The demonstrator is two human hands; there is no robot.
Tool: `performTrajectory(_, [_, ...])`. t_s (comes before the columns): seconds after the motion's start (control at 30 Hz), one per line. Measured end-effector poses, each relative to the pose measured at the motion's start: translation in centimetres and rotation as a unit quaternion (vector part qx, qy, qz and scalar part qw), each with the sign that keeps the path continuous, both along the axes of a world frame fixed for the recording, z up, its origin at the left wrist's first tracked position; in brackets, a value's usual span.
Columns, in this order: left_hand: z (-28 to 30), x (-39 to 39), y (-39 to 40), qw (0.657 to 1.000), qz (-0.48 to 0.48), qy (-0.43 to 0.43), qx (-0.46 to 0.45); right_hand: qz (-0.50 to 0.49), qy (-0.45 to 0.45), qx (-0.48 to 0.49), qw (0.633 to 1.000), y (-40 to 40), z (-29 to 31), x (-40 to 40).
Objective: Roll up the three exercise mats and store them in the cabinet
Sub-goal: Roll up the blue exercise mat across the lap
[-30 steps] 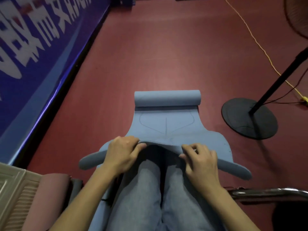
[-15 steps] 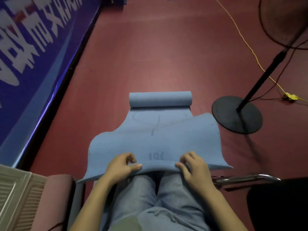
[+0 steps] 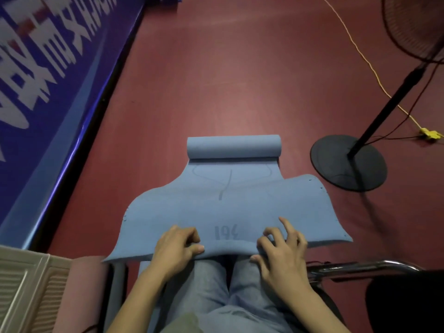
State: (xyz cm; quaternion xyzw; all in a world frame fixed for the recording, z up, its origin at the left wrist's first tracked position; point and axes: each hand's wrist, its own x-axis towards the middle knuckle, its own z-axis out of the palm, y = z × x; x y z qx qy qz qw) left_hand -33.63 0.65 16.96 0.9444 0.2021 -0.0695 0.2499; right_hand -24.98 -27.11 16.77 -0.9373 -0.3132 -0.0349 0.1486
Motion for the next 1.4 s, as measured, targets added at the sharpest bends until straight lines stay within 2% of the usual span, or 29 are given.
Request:
performTrajectory(0.07, [-0.1, -0.2, -0.6, 0.996, 0.014, -0.064, 0.065, -0.016, -0.003, 0.008, 1.0, 0.0, -0.2, 0.0])
performTrajectory(0.3, [-1.3, -2.5, -1.9, 0.964, -0.01, -0.22, 0.152, -0.026, -0.055, 0.024, 0.998, 1.1, -1.1, -0.3])
performTrajectory(0.5, [-1.8, -3.2, -2.2, 0.939, -0.033, -0.288, 0.184, -0.024, -0.059, 0.05, 0.997, 1.3, -1.8, 1.1])
performTrajectory(0.73, [-1.7, -2.3, -2.8, 0.936, -0.037, -0.249, 0.245, -0.032, -0.018, 0.054, 0.998, 1.6, -2.0, 2.4])
performTrajectory(0.87, [-1.0, -0.5, -2.0, 0.955, -0.046, -0.183, 0.23, -0.014, 0.04, 0.034, 0.999, 1.3, -1.7, 3.6])
performTrajectory(1.03, [1.0, 1.5, 0.2, 0.98, -0.047, -0.04, 0.191, 0.062, 0.183, 0.08, 0.978, 1.1, -0.2, 5.3])
performTrajectory(1.17, [0.8, 2.5, 1.3, 0.998, -0.002, 0.015, 0.054, 0.082, 0.253, 0.137, 0.954, 0.4, -0.1, 6.0])
performTrajectory(1.3, [0.6, 2.9, 0.8, 0.997, 0.069, -0.009, 0.014, 0.095, 0.188, 0.11, 0.971, 0.5, -0.3, 5.9])
performTrajectory(1.4, [0.5, 3.1, -0.1, 0.994, 0.102, -0.014, 0.043, 0.11, 0.124, 0.066, 0.984, 0.3, 0.3, 5.1])
